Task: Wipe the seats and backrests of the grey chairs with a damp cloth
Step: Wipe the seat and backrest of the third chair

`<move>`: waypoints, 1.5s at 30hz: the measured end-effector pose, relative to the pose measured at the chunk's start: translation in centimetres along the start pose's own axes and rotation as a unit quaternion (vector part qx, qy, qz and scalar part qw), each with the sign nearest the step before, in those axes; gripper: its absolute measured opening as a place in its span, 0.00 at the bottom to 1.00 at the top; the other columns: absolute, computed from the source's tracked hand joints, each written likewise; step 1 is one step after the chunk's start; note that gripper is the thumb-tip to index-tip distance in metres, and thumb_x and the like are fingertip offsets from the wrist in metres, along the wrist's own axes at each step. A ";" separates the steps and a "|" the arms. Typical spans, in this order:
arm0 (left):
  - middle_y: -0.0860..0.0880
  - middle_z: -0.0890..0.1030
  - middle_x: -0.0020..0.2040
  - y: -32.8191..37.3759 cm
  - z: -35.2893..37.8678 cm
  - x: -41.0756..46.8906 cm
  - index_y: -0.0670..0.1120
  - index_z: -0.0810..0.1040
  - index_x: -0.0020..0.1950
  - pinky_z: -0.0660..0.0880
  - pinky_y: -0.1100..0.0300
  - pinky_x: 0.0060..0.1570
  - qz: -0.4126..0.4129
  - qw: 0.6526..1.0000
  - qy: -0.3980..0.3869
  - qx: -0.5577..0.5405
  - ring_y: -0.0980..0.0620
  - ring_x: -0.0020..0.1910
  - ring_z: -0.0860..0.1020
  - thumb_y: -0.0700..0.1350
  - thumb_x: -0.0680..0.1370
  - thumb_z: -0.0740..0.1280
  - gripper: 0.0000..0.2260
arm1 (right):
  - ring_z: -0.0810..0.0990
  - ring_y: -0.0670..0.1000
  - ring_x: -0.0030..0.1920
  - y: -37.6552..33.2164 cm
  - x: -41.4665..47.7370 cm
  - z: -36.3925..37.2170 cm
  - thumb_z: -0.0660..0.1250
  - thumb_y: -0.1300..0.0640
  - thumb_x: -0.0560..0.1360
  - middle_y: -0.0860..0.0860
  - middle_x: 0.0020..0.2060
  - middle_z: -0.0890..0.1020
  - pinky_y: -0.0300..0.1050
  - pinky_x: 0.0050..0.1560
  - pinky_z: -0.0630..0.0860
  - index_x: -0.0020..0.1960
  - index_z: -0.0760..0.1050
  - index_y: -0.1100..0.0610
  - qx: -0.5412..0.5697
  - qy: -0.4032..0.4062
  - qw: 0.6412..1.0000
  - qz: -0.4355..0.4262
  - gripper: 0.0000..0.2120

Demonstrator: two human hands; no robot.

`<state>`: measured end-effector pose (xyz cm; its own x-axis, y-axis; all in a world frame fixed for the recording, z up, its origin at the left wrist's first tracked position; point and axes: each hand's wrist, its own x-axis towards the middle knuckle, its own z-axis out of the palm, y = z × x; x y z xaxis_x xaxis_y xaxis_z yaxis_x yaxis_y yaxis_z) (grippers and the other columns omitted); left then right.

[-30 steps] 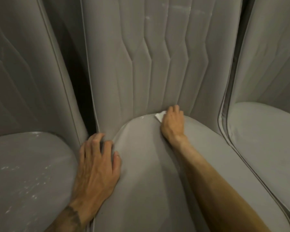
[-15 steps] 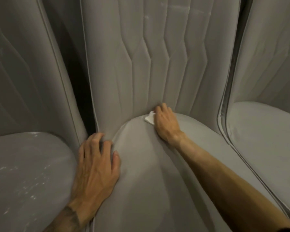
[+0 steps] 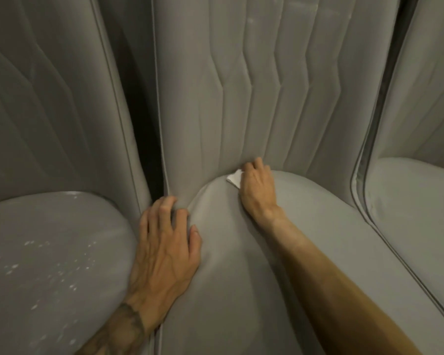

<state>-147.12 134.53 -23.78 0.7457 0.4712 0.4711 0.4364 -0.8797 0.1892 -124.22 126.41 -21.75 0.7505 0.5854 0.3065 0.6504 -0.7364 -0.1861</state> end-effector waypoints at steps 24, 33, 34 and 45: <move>0.38 0.69 0.69 0.0 0.1 -0.3 0.42 0.76 0.56 0.65 0.40 0.70 0.005 1.000 0.007 -0.007 0.34 0.67 0.71 0.46 0.79 0.61 0.10 | 0.73 0.68 0.55 8.2 -1.2 -2.6 0.56 0.64 0.81 0.66 0.59 0.72 0.60 0.58 0.68 0.56 0.75 0.68 0.002 0.019 0.993 0.120 0.11; 0.39 0.68 0.70 0.1 0.2 -0.3 0.43 0.74 0.59 0.65 0.40 0.71 0.006 1.000 -0.007 0.002 0.36 0.69 0.71 0.48 0.80 0.60 0.12 | 0.74 0.64 0.53 -6.8 -2.9 0.8 0.56 0.62 0.80 0.64 0.54 0.74 0.59 0.58 0.67 0.53 0.74 0.66 0.123 -0.028 0.990 -0.063 0.10; 0.39 0.68 0.70 0.0 0.1 -0.3 0.43 0.75 0.59 0.65 0.40 0.72 0.004 1.000 -0.009 0.001 0.36 0.69 0.71 0.48 0.80 0.59 0.13 | 0.74 0.64 0.52 -6.4 -3.0 0.5 0.56 0.61 0.81 0.63 0.53 0.74 0.59 0.57 0.68 0.52 0.74 0.65 0.128 -0.041 0.987 -0.088 0.10; 0.37 0.71 0.69 0.2 -0.6 -0.5 0.41 0.74 0.58 0.69 0.38 0.72 -0.006 0.999 -0.009 -0.030 0.35 0.68 0.72 0.46 0.79 0.55 0.14 | 0.74 0.61 0.52 -5.8 -5.7 -1.5 0.59 0.58 0.82 0.60 0.51 0.74 0.55 0.57 0.70 0.54 0.76 0.63 0.146 -0.099 0.965 -0.196 0.10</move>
<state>-147.66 134.05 -23.45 0.7504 0.4816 0.4527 0.4140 -0.8764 0.2461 -132.44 126.86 -21.02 0.4289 0.8740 0.2286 0.8724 -0.3351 -0.3559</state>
